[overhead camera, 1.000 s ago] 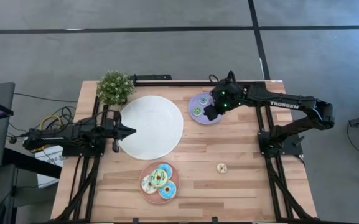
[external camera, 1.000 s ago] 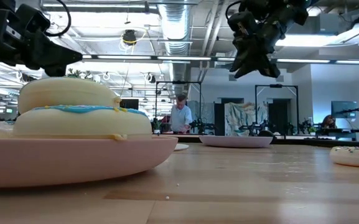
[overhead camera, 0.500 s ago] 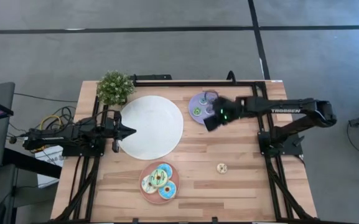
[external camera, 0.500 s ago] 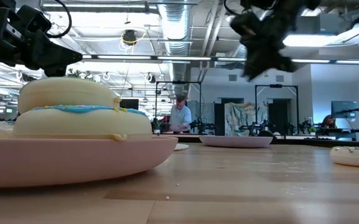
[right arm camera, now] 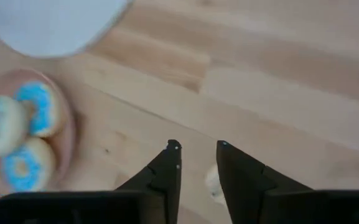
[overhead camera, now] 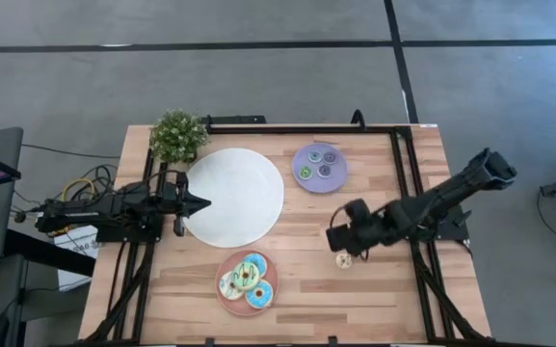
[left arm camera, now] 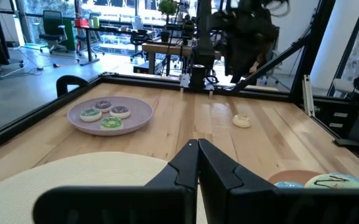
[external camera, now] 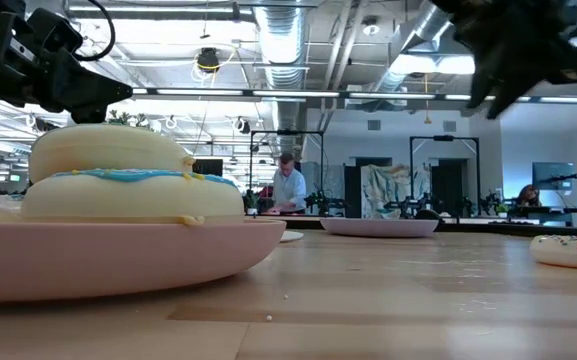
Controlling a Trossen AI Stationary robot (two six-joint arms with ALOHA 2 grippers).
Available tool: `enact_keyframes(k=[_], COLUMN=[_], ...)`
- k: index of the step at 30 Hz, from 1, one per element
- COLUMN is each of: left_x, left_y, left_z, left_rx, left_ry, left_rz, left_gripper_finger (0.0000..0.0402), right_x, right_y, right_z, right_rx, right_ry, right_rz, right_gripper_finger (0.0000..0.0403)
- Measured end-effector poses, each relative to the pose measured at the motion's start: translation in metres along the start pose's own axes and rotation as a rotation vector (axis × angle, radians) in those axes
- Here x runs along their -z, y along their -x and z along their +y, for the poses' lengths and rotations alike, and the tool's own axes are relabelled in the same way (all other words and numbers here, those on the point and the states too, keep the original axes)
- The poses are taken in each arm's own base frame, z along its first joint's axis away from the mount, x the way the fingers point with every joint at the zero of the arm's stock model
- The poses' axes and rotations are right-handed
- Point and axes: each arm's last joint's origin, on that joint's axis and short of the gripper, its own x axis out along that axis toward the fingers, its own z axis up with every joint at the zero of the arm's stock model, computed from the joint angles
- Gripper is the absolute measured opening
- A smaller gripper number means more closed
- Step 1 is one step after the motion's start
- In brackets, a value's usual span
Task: Pick & Place donuts
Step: Put the small white donut on the purple plate
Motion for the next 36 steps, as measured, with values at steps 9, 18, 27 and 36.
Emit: enact_keyframes(k=[9,18,27,36], left_x=[0.0,0.001,0.001,0.001], left_y=[0.0,0.0,0.0,0.0], left_z=[0.0,0.0,0.0,0.0], left_rx=[0.0,0.002,0.002,0.001], left_ry=[0.0,0.0,0.0,0.0], left_rz=[0.0,0.008,0.008,0.008], left_gripper_finger=[0.0,0.0,0.0,0.0], right_x=[0.031,0.048,0.053,0.056], right_y=[-0.046,-0.078,-0.101,-0.115], right_z=[0.007,0.012,0.014,0.012], right_rx=[0.188,0.27,0.308,0.346], right_ry=[-0.054,-0.114,-0.089,-0.077], right_rz=[0.112,0.24,0.289,0.329], right_gripper_finger=[0.0178,0.0267,0.027,0.027])
